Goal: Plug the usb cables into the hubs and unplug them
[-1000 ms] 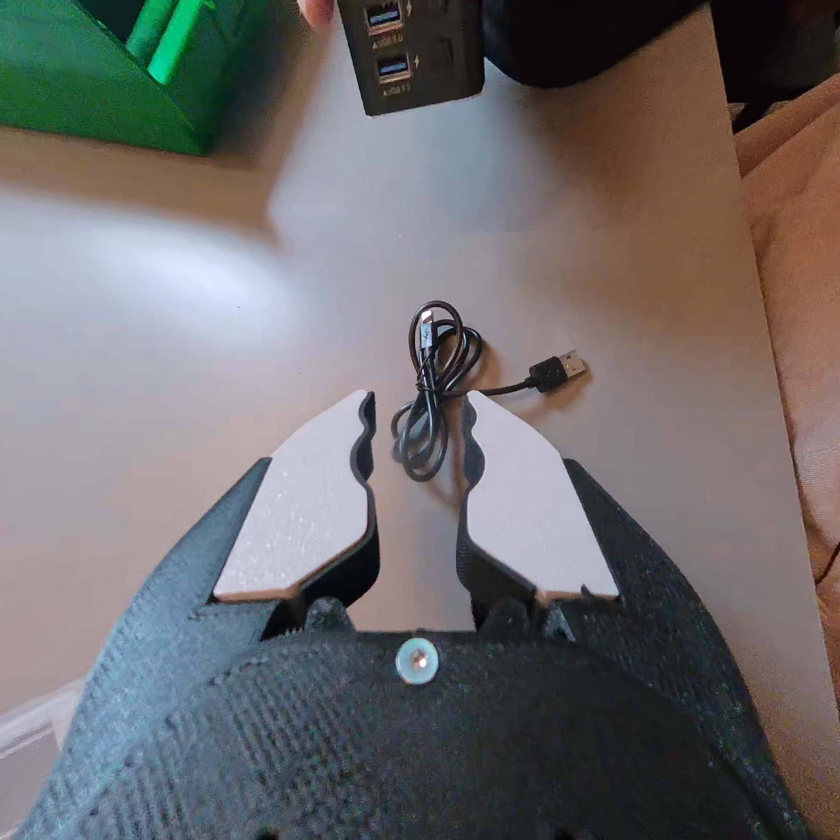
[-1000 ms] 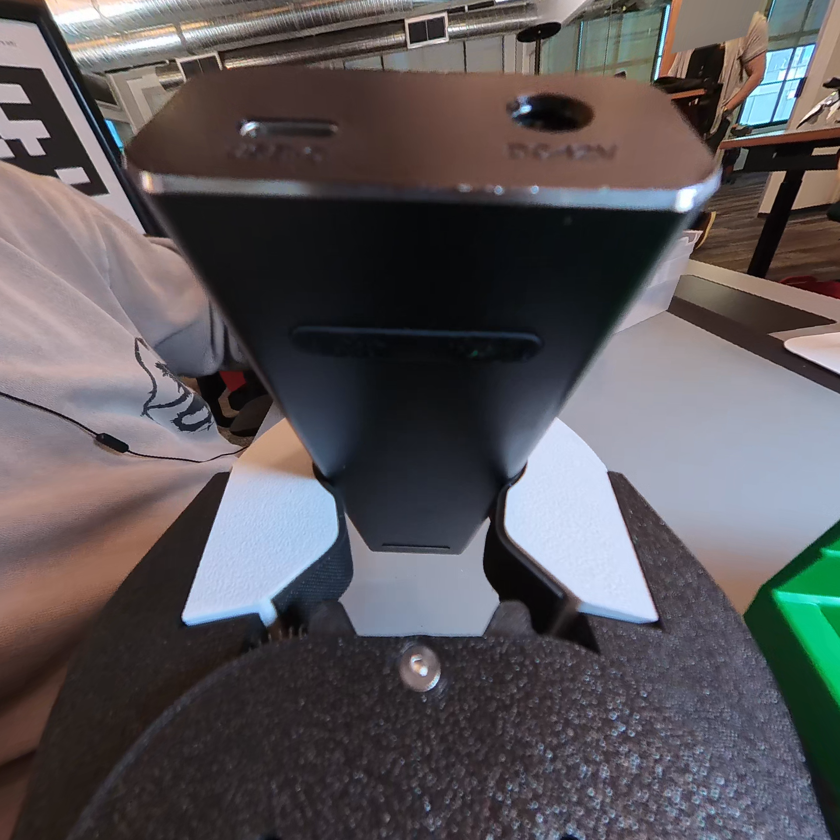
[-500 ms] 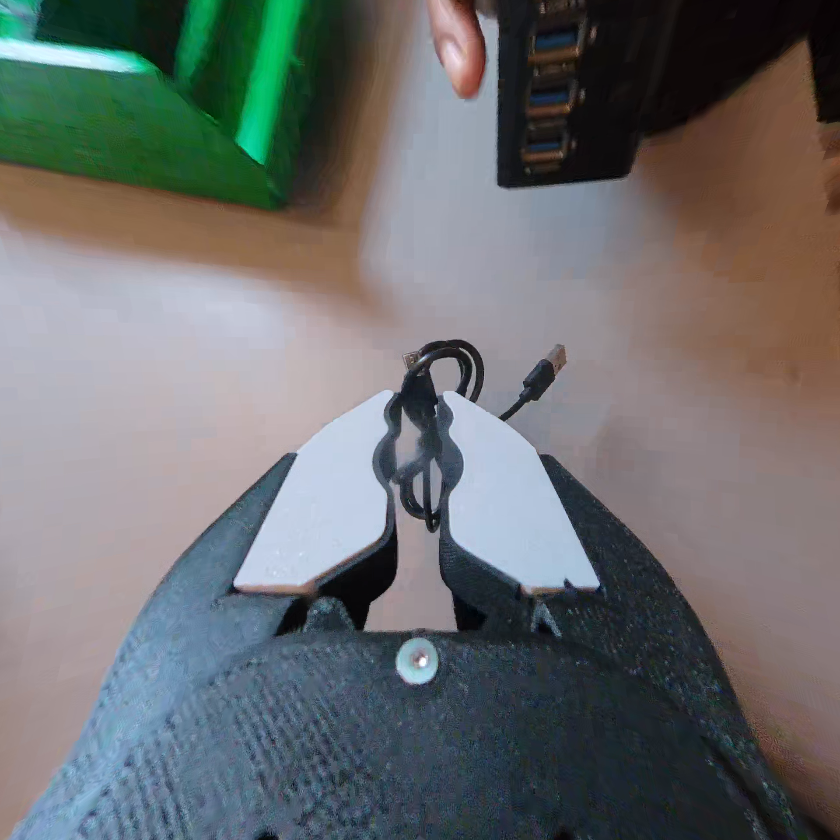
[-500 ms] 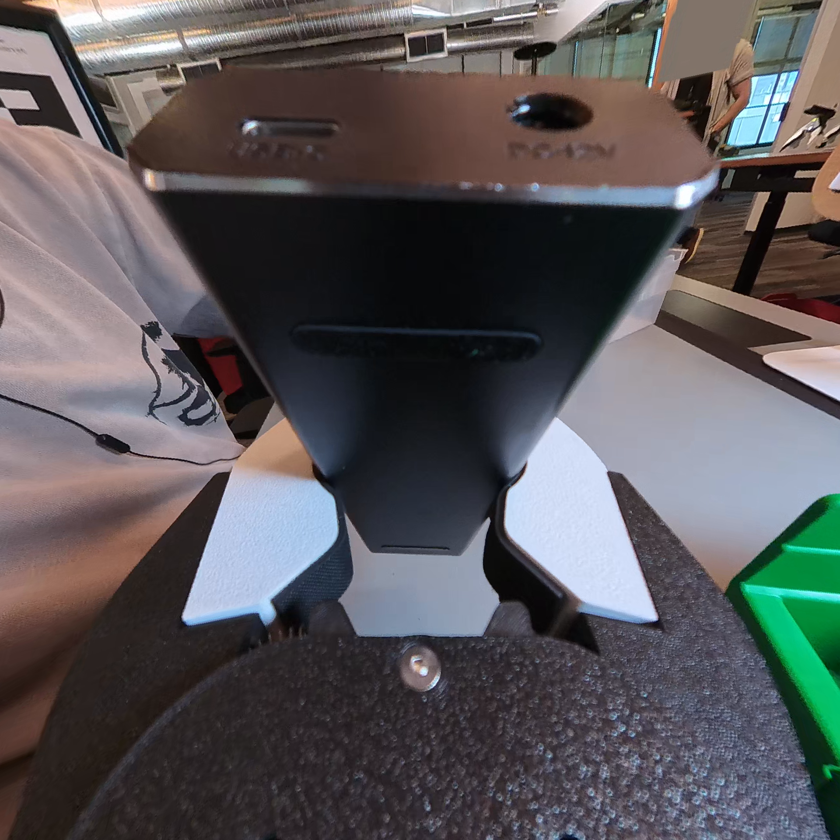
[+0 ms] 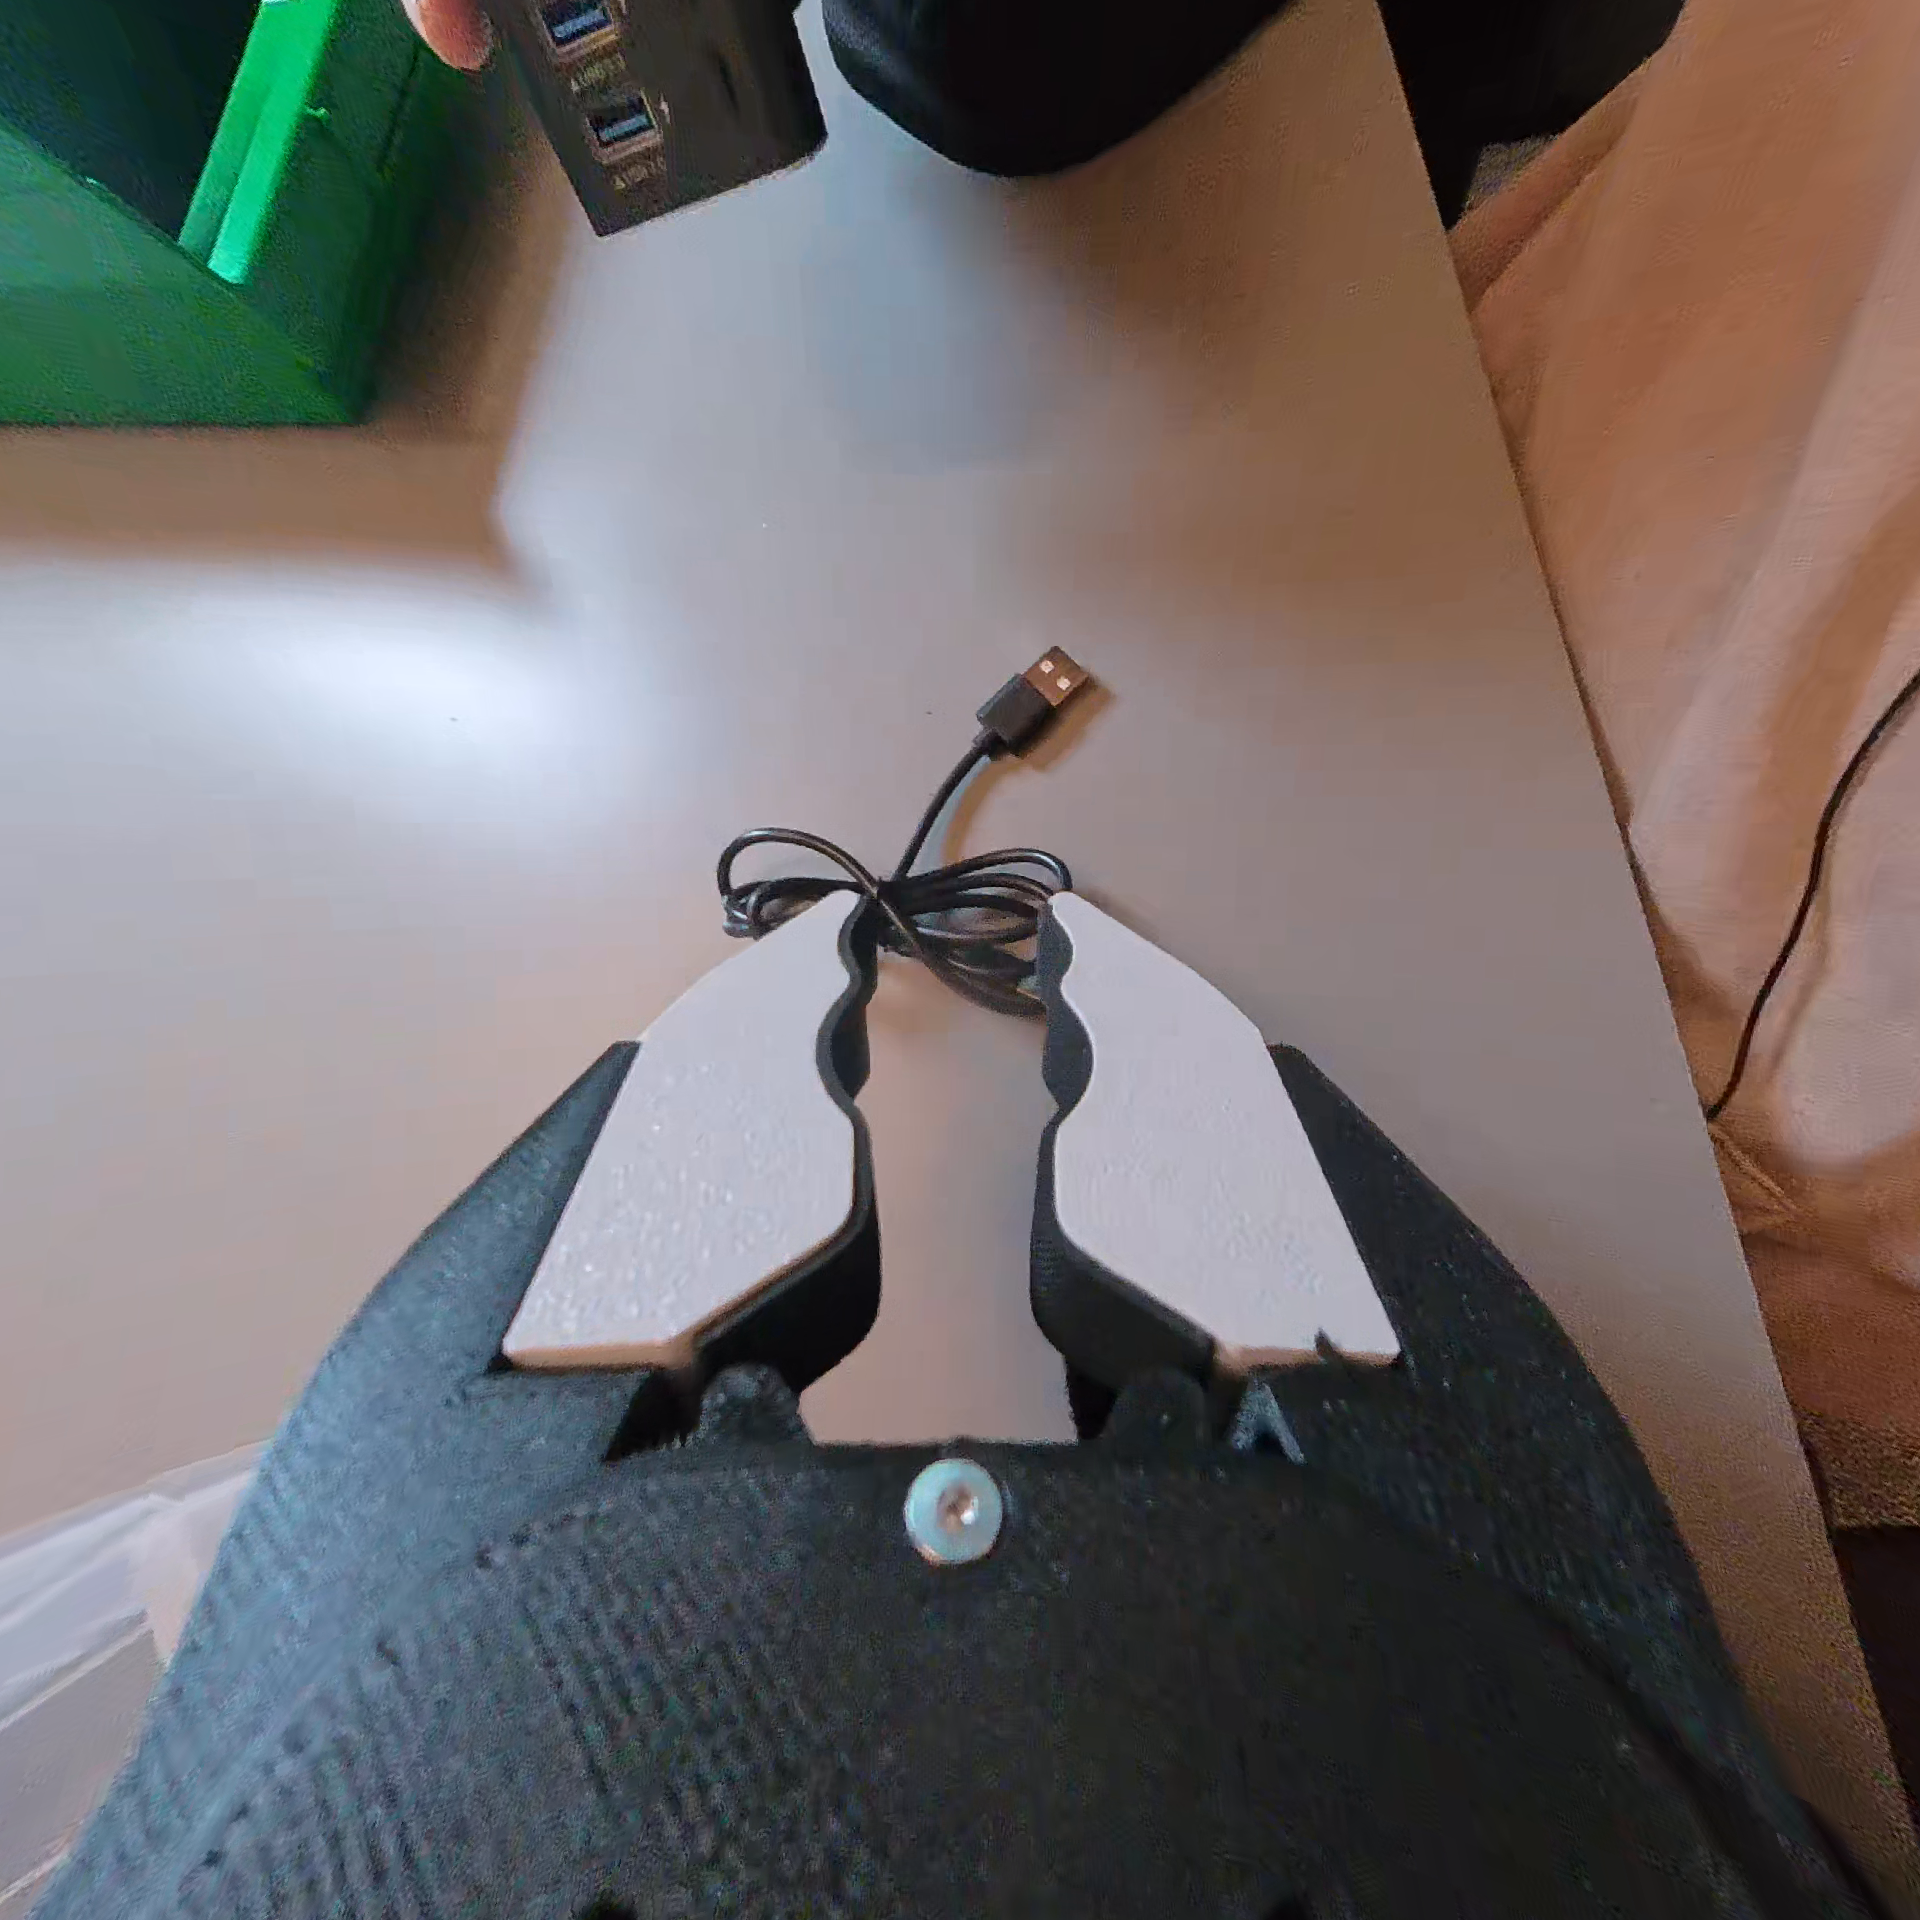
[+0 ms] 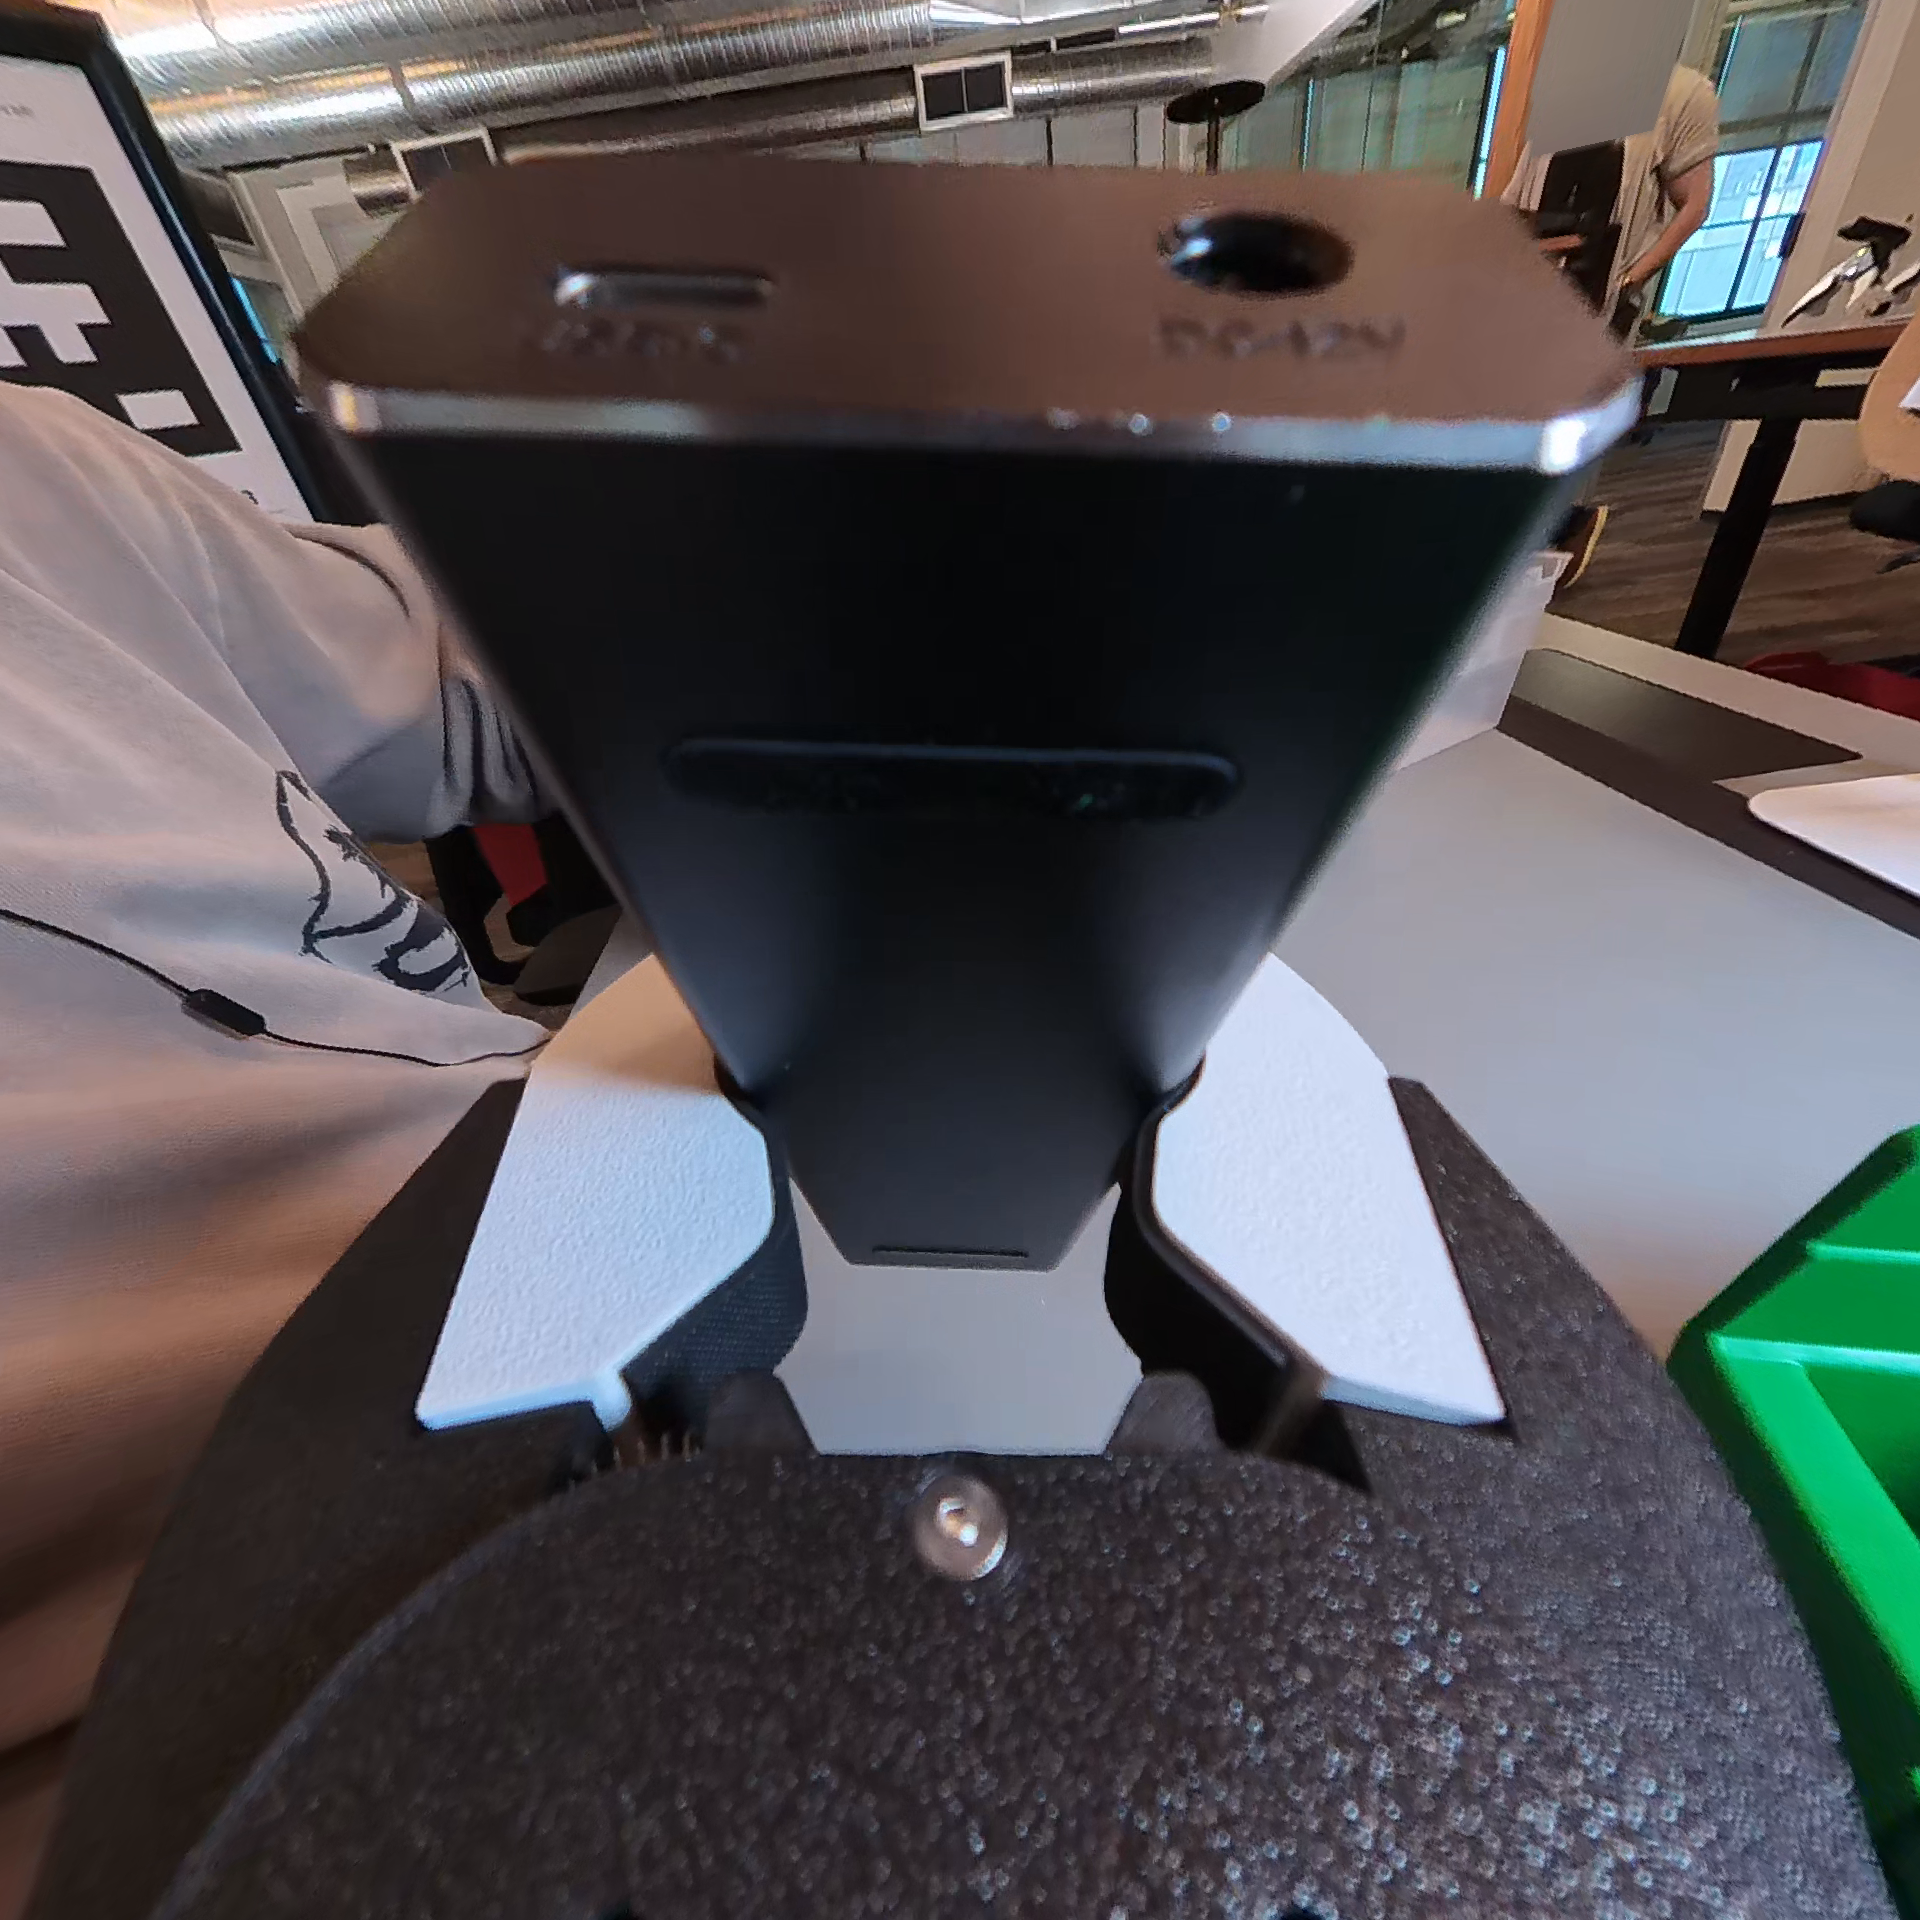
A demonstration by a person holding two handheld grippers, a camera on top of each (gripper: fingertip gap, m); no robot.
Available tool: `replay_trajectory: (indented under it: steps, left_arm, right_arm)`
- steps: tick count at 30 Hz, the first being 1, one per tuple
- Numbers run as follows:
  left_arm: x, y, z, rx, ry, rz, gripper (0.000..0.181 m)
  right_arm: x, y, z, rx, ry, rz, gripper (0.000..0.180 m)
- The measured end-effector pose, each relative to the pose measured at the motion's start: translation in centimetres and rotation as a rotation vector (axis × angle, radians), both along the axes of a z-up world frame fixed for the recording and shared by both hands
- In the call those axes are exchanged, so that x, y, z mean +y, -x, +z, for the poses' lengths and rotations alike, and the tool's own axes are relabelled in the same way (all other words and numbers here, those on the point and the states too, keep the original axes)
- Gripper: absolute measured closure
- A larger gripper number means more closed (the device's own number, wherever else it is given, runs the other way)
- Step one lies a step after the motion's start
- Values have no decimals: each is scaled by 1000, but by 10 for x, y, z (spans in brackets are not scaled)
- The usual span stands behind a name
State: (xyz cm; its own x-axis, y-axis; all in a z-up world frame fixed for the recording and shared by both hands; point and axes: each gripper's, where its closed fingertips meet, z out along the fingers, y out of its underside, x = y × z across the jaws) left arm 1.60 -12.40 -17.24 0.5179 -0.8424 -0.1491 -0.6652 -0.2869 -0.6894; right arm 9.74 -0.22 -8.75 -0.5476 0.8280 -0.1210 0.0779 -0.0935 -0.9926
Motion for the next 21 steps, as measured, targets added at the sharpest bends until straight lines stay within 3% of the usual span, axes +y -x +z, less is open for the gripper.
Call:
replay_trajectory:
  steps: [3, 7, 13, 21]
  left_arm:
    - [19, -12, -3, 65, 12, -45, 153]
    - [33, -36, -24, 218, 63, -233, 156]
    - [29, -44, -48, 376, 246, -470, 156]
    - [30, -52, -53, 322, 216, -552, 175]
  right_arm:
    - [1, 1, -3, -11, -3, -8, 108]
    - [4, -1, -2, -8, 3, -14, 108]
    - [4, -2, -3, -10, -6, -12, 108]
    - [5, -3, -5, -18, 5, -8, 108]
